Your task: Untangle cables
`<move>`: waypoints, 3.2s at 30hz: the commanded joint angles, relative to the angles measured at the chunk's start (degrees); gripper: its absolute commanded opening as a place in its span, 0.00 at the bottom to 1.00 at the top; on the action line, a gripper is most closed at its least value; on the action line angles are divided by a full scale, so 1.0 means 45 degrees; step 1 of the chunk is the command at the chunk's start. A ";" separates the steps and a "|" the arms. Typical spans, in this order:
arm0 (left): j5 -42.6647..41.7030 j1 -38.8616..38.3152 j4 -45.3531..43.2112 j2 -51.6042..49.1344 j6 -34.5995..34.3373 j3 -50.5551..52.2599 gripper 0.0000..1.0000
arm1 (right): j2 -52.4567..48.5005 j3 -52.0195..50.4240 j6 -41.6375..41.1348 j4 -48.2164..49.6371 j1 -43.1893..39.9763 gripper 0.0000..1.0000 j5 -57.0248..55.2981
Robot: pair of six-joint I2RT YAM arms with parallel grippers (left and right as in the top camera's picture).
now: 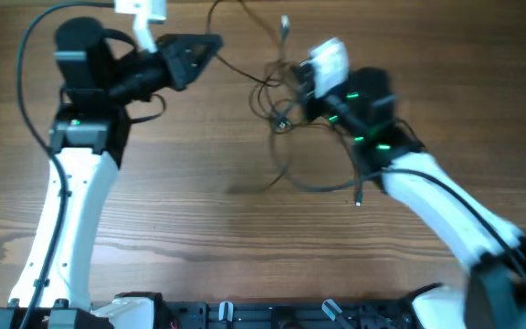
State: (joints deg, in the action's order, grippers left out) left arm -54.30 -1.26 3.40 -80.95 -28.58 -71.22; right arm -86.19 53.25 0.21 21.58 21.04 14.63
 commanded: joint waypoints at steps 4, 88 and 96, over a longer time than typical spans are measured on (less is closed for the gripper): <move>-0.3259 0.4469 -0.2244 0.1428 0.0588 -0.0010 0.04 | 0.4386 0.0146 -0.0763 -0.4881 -0.4435 0.04 -0.6926; 0.7397 -0.5202 0.1375 -0.0053 0.1909 -0.0010 0.04 | 0.2560 0.0141 -0.7820 -1.1162 -0.3978 0.99 0.3774; 0.6110 -0.4833 0.0058 0.0282 0.1836 -0.0010 0.04 | -0.0573 0.0141 -1.0540 -0.6970 -0.0340 1.00 0.5183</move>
State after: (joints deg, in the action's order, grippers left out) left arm -24.23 -23.27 5.61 -80.97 -19.57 -70.96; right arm -85.97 53.74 -41.21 -14.04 14.28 38.61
